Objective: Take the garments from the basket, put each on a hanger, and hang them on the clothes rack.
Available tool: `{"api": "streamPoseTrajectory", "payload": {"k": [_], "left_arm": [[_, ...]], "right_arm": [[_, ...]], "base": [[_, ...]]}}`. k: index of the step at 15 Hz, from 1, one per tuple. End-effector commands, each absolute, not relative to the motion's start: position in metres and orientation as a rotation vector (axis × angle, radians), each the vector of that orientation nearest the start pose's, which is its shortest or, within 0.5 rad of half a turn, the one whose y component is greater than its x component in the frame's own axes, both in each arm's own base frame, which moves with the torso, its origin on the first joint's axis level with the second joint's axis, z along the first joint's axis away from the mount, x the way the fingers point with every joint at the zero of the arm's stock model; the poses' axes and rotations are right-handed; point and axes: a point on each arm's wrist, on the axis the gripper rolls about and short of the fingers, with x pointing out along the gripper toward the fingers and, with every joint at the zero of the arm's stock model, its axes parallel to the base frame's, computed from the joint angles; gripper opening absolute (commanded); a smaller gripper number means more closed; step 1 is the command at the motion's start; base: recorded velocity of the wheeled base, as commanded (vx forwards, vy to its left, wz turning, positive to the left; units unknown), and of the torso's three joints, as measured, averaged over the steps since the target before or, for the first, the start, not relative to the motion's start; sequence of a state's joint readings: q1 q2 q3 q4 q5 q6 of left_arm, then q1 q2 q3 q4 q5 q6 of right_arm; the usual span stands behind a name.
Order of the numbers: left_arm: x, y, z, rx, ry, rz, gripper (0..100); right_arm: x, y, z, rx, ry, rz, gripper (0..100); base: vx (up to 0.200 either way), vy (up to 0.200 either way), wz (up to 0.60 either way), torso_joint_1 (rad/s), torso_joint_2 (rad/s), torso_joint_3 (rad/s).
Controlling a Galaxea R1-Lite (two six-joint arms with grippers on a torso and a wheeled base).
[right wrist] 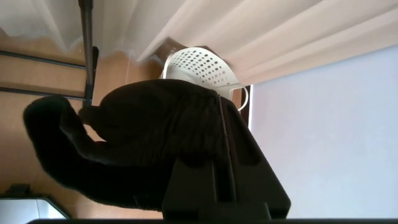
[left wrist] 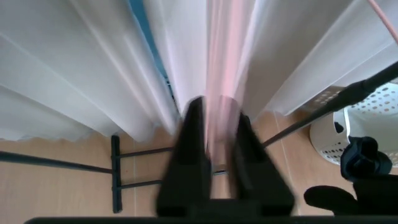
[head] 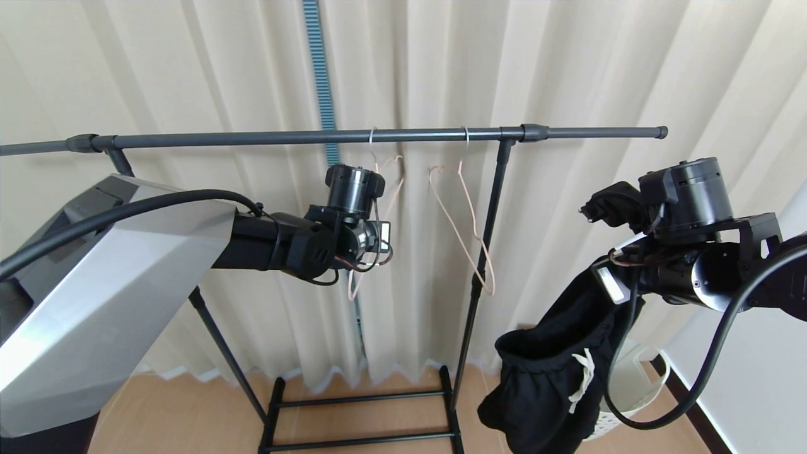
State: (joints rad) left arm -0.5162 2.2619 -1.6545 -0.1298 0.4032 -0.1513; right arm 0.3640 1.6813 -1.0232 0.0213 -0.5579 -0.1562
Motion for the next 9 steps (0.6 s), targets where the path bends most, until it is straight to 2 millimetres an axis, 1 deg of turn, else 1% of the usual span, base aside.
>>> {"api": "streamPoseTrajectory", "payload": {"k": [1, 3, 6, 7, 8, 9], "left_arm": [[0.409, -0.222, 0.154, 0.055, 0.419, -0.078, 0], [0.406, -0.22, 0.162, 0.049, 0.405, -0.08, 0], [0.396, -0.223, 0.179, 0.04, 0.378, -0.101, 0], [0.392, -0.223, 0.181, 0.039, 0.375, -0.105, 0], [0.381, -0.223, 0.187, 0.046, 0.378, -0.119, 0], [0.371, -0.219, 0.188, 0.056, 0.389, -0.127, 0]], "right_arm": [[0.279, 0.094, 0.189, -0.454, 0.625, -0.138, 0], [0.279, 0.094, 0.189, -0.454, 0.625, -0.138, 0], [0.279, 0.094, 0.19, -0.453, 0.622, -0.139, 0], [0.279, 0.093, 0.19, -0.452, 0.621, -0.14, 0], [0.278, 0.093, 0.191, -0.451, 0.62, -0.14, 0], [0.278, 0.093, 0.191, -0.451, 0.619, -0.14, 0]], "base": [[0.0, 0.0, 0.0, 0.0, 0.0, 0.0], [0.0, 0.0, 0.0, 0.0, 0.0, 0.0], [0.0, 0.0, 0.0, 0.0, 0.0, 0.0], [0.0, 0.0, 0.0, 0.0, 0.0, 0.0], [0.0, 0.0, 0.0, 0.0, 0.0, 0.0], [0.0, 0.0, 0.0, 0.0, 0.0, 0.0]]}}
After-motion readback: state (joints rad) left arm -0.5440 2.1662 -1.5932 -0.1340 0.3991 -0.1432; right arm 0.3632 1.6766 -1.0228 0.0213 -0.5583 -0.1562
